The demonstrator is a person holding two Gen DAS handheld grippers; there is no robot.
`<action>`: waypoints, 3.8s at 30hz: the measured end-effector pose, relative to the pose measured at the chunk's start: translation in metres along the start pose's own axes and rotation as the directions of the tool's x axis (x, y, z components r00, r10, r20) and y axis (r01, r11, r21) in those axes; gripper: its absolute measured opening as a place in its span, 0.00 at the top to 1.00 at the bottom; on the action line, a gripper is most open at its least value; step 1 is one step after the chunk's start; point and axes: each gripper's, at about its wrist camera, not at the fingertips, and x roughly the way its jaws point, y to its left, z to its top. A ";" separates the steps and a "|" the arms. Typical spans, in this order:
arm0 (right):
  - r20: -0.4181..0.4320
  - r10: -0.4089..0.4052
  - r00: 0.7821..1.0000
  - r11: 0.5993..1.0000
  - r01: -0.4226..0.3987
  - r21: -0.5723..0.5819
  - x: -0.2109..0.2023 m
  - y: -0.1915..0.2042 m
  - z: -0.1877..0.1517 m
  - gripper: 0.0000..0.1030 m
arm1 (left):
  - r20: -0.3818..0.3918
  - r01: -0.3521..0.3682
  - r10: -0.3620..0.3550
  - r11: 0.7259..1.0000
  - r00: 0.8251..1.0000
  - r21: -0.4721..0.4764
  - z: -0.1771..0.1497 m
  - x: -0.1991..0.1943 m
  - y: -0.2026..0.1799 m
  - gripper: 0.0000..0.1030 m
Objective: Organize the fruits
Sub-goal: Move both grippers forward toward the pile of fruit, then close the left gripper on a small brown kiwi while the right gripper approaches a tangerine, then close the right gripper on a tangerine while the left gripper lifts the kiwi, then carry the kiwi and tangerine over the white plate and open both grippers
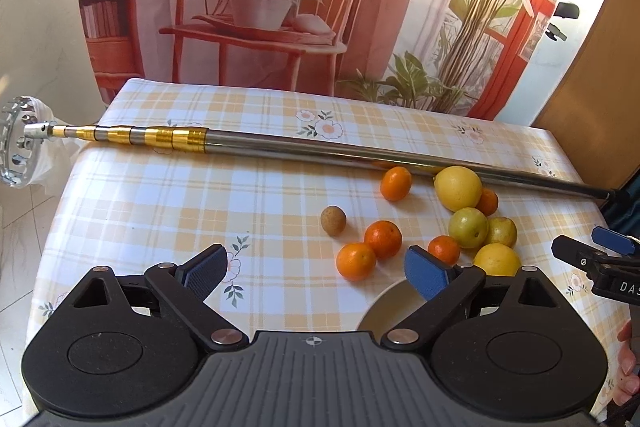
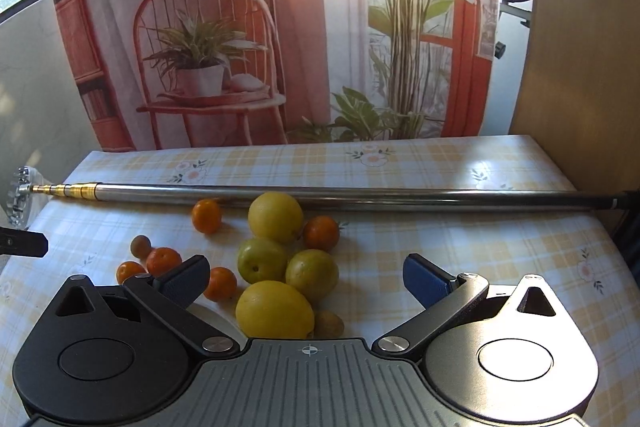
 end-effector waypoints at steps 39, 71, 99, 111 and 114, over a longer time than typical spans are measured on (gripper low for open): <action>-0.080 -0.018 0.997 0.991 0.028 0.131 0.046 -0.027 0.003 0.00 | -0.210 0.134 -0.179 0.968 0.961 -0.210 0.036 0.155 -0.008 0.74; 0.019 0.150 0.989 0.988 -0.149 -0.034 0.124 -0.043 0.005 0.52 | 0.114 0.144 -0.142 0.990 0.983 -0.003 0.001 0.050 -0.024 0.75; 0.045 0.224 0.973 0.971 -0.227 0.070 0.099 -0.050 0.009 0.69 | 0.075 0.201 -0.203 0.979 0.976 0.032 -0.018 0.040 -0.028 0.75; 0.074 0.268 0.961 0.963 -0.270 0.019 0.035 -0.020 -0.009 0.69 | 0.053 0.197 -0.200 0.979 0.978 0.046 -0.038 0.027 -0.025 0.75; 0.068 0.265 0.962 0.964 -0.266 0.013 0.023 -0.015 -0.014 0.69 | 0.048 0.195 -0.197 0.979 0.979 0.051 -0.043 0.022 -0.025 0.75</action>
